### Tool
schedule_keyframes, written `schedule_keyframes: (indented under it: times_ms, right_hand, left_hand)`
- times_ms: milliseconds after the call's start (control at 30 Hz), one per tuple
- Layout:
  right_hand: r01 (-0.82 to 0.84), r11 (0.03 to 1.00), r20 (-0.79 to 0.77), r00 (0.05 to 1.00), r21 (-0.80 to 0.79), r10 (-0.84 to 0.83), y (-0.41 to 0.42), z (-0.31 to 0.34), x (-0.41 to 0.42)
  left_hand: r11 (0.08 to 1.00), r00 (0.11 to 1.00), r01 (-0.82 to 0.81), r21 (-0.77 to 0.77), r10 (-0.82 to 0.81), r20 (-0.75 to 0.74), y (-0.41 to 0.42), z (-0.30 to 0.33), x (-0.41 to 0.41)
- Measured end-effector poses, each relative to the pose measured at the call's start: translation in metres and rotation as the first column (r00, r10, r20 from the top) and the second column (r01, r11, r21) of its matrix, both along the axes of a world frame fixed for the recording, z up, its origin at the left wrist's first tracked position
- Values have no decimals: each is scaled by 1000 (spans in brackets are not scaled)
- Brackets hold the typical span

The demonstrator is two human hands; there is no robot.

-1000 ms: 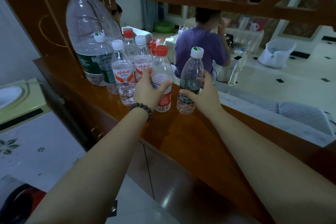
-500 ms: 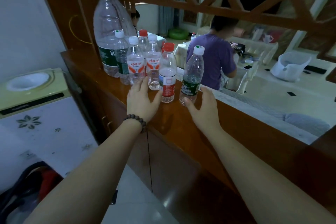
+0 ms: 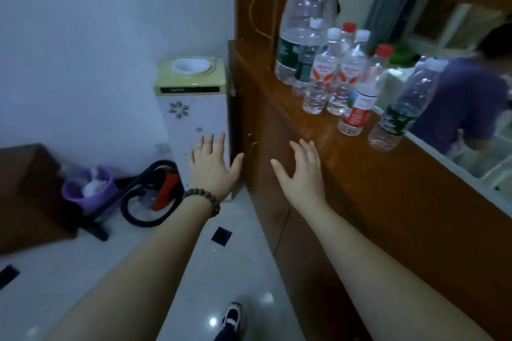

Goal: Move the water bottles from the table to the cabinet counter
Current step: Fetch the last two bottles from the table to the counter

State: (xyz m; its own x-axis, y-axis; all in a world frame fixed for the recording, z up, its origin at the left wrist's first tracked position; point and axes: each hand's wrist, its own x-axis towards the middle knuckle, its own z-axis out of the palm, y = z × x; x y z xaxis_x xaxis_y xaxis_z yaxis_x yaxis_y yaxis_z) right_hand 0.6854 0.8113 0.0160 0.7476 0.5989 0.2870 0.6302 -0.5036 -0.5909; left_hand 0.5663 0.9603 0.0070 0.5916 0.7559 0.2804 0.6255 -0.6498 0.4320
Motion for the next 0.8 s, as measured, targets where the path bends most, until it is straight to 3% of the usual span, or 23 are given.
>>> schedule_keyframes:
  times_ms: [200,367,533,800]
  right_hand:
    - [-321,945,-23,947,-63,320,73,-19,-82]
    - [-574,815,-32,819,-82,573,131,-23,-171]
    - [-788,613,-20,615,-61,789,163,-25,-274]
    - [-959,270,-16,272,-84,962,154,-32,-437]
  left_hand:
    - [948,946,-319,-4,319,-55,24,-18,-124]
    - [830,830,-557,-26,556,-48,26,-27,-229]
    - [644,645,-764,-39,760,-72,7,-28,-331]
    - [308,309,-951,-29,942,-129,-72,-29,-486]
